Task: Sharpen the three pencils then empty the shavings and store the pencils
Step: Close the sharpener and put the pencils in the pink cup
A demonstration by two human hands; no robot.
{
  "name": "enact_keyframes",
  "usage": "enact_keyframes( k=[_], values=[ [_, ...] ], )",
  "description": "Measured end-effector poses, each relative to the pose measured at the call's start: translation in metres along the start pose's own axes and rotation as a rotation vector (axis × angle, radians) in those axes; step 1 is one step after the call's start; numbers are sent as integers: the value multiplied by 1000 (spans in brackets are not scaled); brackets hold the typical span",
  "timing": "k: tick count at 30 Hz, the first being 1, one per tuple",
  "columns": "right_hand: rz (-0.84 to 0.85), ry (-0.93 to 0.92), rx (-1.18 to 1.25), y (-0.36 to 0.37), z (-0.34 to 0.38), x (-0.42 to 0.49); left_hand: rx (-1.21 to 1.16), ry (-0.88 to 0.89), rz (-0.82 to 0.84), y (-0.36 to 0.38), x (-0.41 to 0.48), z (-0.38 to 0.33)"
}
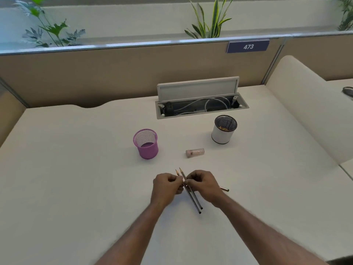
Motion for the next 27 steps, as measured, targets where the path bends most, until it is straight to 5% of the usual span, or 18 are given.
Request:
enact_keyframes(
  k=[16,21,27],
  values=[
    [98,-124,40,50,37,23,-55,231,-64,-49,23,-12],
    [3,-156,126,59,75,50,14,512,-472,-88,51,-15],
    [-102,-329,131,71,140,94,203,300,-369,-95,105,-7]
  ],
)
Point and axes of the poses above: each hand's wrist, its own x-axis towards the middle knuckle, its own y-axis out of the palm, z = x × y, the point moved 3 cm from there along x, towards the middle knuckle, and after that the axes turned 12 degrees about -z, right-handed, at the moved point
